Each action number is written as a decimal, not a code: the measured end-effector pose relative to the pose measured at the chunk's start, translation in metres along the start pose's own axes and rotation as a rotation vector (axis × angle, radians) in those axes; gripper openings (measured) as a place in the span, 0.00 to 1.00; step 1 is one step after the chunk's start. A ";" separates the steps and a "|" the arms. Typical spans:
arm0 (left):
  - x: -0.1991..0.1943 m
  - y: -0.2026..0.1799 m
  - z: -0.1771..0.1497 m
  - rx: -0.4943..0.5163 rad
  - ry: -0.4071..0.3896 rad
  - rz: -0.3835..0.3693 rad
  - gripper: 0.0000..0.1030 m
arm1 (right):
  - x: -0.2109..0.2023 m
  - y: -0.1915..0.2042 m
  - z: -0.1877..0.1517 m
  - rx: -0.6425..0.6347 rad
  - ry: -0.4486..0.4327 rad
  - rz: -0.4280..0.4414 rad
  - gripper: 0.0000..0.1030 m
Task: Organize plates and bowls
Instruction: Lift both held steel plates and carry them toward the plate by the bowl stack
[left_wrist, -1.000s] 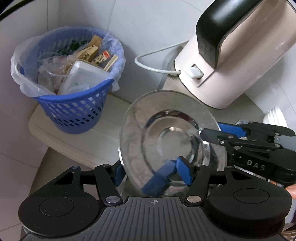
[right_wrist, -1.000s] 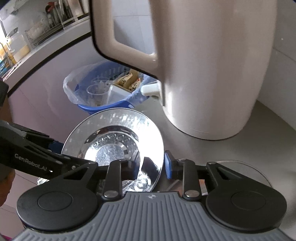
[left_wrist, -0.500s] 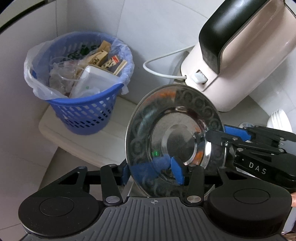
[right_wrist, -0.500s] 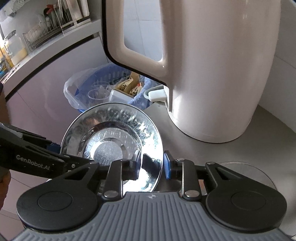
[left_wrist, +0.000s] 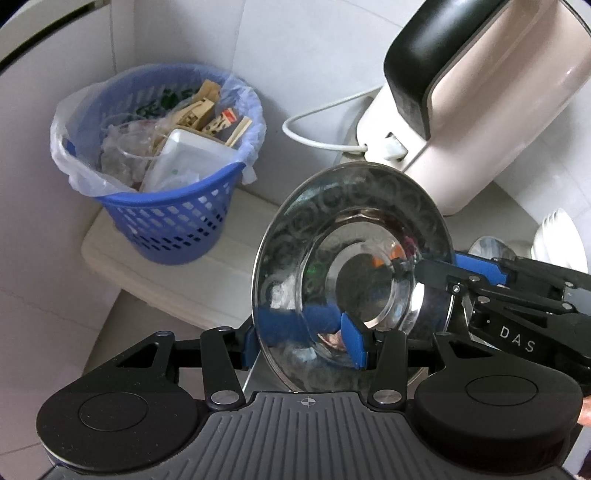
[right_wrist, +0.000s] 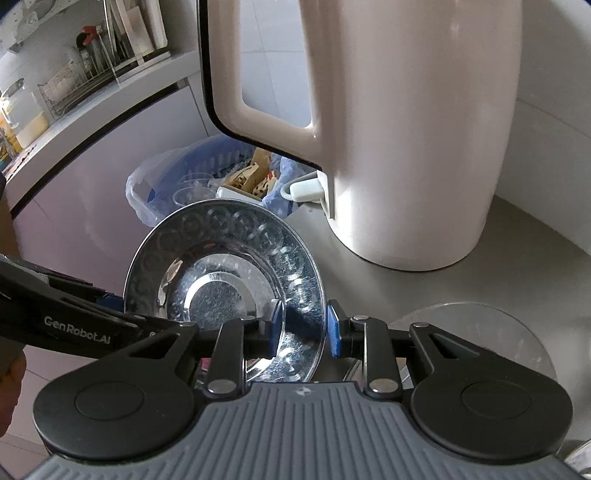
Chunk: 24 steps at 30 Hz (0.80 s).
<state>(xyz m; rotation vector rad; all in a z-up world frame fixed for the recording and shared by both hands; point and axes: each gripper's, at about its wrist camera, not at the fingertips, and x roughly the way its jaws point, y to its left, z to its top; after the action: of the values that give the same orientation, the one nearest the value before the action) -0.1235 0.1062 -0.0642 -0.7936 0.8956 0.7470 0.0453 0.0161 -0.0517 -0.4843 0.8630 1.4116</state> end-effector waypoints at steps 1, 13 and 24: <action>-0.001 0.001 0.000 -0.003 0.001 0.001 1.00 | 0.000 0.001 -0.001 0.004 0.000 0.000 0.30; 0.005 0.006 -0.001 -0.040 0.002 0.002 1.00 | 0.007 0.000 -0.003 0.063 0.016 0.034 0.33; 0.006 0.004 -0.008 -0.032 0.013 0.012 1.00 | 0.004 0.014 -0.023 0.013 0.013 0.013 0.48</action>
<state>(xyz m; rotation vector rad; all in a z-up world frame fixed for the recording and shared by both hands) -0.1267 0.1032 -0.0739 -0.8234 0.9025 0.7689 0.0262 0.0035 -0.0657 -0.4784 0.8867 1.4156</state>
